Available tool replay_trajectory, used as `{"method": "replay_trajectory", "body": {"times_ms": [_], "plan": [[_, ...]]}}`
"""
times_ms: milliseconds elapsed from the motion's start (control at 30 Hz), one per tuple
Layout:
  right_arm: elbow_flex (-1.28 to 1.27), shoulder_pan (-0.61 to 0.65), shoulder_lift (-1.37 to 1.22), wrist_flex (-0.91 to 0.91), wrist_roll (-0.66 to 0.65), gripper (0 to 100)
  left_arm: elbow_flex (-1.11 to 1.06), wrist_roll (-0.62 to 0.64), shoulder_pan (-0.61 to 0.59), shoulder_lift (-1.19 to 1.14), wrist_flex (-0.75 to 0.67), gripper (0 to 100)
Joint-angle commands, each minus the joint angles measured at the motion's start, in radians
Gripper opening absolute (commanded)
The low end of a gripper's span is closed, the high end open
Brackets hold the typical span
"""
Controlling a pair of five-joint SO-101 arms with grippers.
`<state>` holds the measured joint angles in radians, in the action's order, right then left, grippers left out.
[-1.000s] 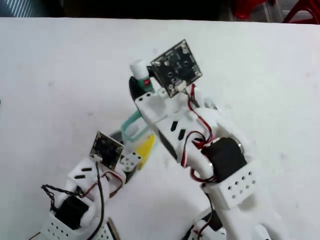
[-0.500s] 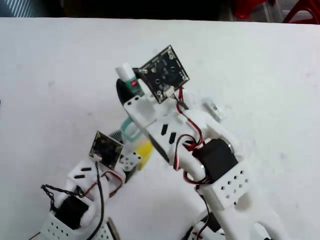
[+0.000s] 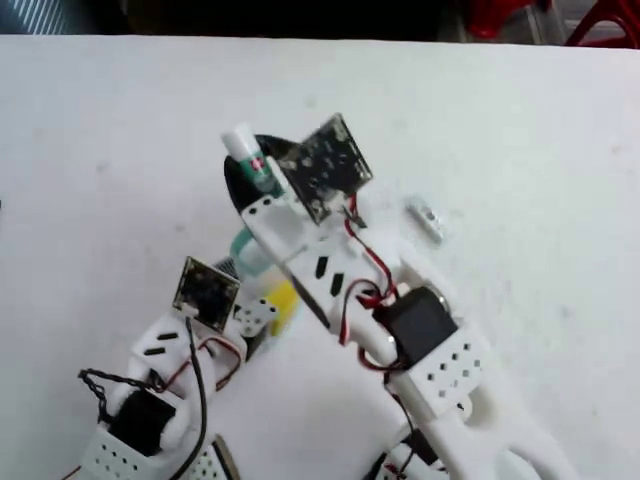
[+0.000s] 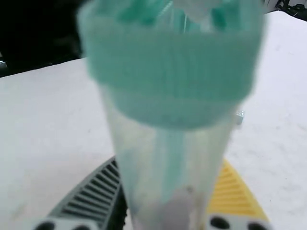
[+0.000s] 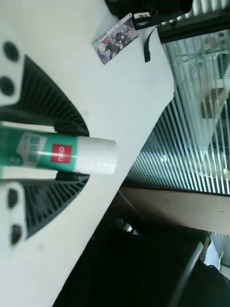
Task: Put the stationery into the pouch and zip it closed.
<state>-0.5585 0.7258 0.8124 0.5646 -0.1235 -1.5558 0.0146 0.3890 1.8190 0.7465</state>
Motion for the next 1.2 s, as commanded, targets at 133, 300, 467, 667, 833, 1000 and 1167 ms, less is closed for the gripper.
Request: {"method": "replay_trajectory", "body": {"times_ms": [133, 300, 467, 667, 833, 1000, 1167], "plan": [[-0.152, -0.019, 0.248, -0.030, 0.046, 1.7, 0.043, 0.003, -0.016, 0.004, -0.021, 21], [-0.195, -0.059, 0.317, 0.028, 0.052, 1.7, 0.043, 0.041, -0.021, 0.004, -0.023, 21], [-0.189, -0.054, 0.366, 0.031, 0.046, 1.7, 0.043, 0.041, -0.016, 0.004, -0.018, 21], [-0.133, -0.056, 0.331, 0.030, 0.046, 1.7, 0.052, 0.032, -0.015, 0.004, -0.017, 10], [-0.129, -0.061, 0.263, -0.097, 0.046, 1.7, 0.055, -0.035, -0.013, 0.004, -0.021, 3], [-0.124, -0.059, 0.193, -0.173, 0.054, 1.7, 0.055, -0.037, -0.012, 0.004, -0.023, 2], [-0.123, -0.056, 0.177, -0.257, 0.055, 1.7, 0.055, -0.037, -0.008, 0.004, -0.023, 2]]}}
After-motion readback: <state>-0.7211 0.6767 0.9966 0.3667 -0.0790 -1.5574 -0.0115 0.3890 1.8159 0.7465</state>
